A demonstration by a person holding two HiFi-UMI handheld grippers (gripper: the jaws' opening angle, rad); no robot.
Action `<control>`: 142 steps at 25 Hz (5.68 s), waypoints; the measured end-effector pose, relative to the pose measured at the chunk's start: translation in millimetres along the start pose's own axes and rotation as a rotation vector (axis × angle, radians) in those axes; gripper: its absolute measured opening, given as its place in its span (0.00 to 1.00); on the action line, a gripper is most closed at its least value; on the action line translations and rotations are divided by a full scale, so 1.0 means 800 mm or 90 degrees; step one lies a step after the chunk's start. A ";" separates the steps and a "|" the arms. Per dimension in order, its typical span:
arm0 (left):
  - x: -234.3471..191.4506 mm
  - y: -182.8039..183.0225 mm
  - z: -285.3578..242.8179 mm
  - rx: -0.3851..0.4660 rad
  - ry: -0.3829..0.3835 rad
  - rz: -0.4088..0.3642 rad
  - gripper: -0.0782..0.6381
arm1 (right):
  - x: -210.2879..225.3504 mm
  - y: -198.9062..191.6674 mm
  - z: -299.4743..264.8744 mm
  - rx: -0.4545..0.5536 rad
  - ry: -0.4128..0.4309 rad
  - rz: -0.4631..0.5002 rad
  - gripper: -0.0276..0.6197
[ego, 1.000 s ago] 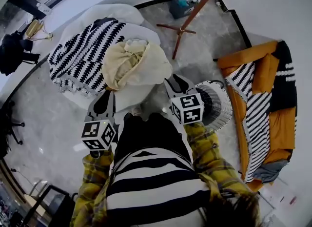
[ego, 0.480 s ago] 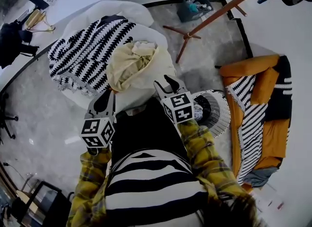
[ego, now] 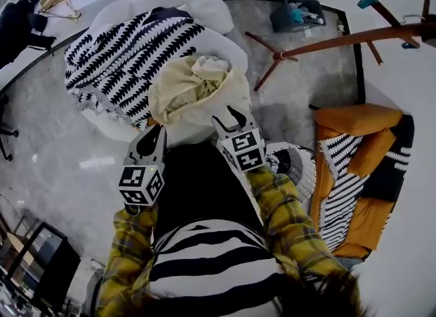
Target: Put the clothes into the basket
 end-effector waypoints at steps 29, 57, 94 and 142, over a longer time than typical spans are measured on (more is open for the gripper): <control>-0.017 -0.059 -0.160 -0.117 0.034 0.063 0.17 | 0.153 -0.023 -0.222 -0.135 0.073 0.135 0.47; -0.019 -0.100 -0.169 -0.148 0.044 0.103 0.17 | 0.132 -0.068 -0.250 -0.261 0.249 0.290 0.53; -0.061 -0.151 -0.159 -0.154 0.052 0.150 0.17 | 0.123 -0.105 -0.337 -0.301 0.078 0.421 0.49; -0.012 -0.003 0.011 -0.019 -0.169 -0.124 0.17 | -0.083 0.016 0.072 0.103 -0.243 0.029 0.14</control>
Point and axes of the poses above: the fingertips, and each gripper's own axes: z backward along the fingers, x to its right, y out of its top, the point moved 8 cm from there along z, backward along the fingers, and after that the axes turned 8 degrees about y, right-handed, at the moved point
